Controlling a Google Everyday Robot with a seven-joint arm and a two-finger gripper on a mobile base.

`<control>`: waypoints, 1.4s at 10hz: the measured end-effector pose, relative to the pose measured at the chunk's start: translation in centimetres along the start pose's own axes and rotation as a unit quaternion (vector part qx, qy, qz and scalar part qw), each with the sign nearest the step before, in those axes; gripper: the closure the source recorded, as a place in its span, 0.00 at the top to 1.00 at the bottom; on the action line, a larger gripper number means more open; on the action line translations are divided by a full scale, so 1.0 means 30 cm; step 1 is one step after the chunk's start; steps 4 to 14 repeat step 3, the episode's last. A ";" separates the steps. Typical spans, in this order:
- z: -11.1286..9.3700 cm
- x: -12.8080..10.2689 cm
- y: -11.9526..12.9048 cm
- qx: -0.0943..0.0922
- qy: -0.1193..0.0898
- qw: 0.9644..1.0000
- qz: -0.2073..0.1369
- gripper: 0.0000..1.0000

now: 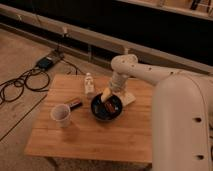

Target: Place the pepper in the ceramic bowl

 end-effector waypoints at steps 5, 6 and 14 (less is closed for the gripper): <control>0.001 0.004 -0.006 0.000 0.000 1.000 0.002 0.80; 0.001 0.004 -0.006 0.000 0.000 1.000 0.002 0.80; 0.001 0.004 -0.006 0.000 0.000 1.000 0.002 0.80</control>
